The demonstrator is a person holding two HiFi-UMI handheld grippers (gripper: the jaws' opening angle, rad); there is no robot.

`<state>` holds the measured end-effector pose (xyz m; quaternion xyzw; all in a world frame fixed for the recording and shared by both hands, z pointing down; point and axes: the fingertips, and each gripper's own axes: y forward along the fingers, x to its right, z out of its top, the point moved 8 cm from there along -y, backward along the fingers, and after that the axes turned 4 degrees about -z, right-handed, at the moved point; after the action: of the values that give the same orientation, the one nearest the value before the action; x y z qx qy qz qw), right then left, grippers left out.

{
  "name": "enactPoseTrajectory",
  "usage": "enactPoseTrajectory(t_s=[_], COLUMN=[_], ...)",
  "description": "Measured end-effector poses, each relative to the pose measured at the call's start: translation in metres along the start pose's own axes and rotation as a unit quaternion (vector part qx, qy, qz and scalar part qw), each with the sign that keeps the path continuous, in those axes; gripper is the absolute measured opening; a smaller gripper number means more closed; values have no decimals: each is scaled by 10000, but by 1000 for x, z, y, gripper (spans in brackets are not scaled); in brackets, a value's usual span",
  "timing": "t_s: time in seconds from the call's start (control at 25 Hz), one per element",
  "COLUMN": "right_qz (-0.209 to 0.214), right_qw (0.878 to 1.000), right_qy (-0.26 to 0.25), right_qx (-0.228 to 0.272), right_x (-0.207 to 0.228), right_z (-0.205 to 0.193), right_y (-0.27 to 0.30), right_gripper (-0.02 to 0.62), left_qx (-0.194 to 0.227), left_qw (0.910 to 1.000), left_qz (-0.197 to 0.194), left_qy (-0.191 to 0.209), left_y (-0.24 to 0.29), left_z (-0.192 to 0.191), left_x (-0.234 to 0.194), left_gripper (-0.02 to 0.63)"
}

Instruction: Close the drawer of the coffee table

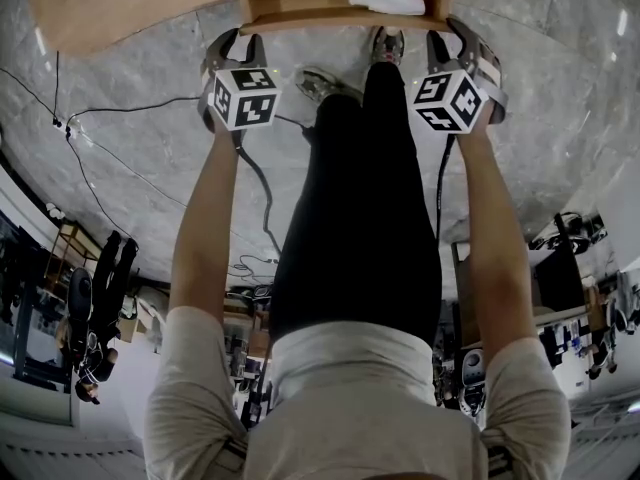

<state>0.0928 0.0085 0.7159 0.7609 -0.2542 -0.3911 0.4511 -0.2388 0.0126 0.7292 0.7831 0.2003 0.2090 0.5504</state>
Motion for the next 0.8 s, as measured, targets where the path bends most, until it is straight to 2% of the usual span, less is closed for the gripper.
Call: enactPoseTrajectory(t_s=[0.8], right_qz=[7], right_qw=[9995], right_qy=[-304], right_qx=[127], right_x=[13], right_z=[13], right_y=[9], right_gripper=[143], left_qx=[35], left_qw=[9995], left_qz=[136], left_qy=[-283], left_y=[5], left_z=[14], left_x=[-12], left_gripper=[138])
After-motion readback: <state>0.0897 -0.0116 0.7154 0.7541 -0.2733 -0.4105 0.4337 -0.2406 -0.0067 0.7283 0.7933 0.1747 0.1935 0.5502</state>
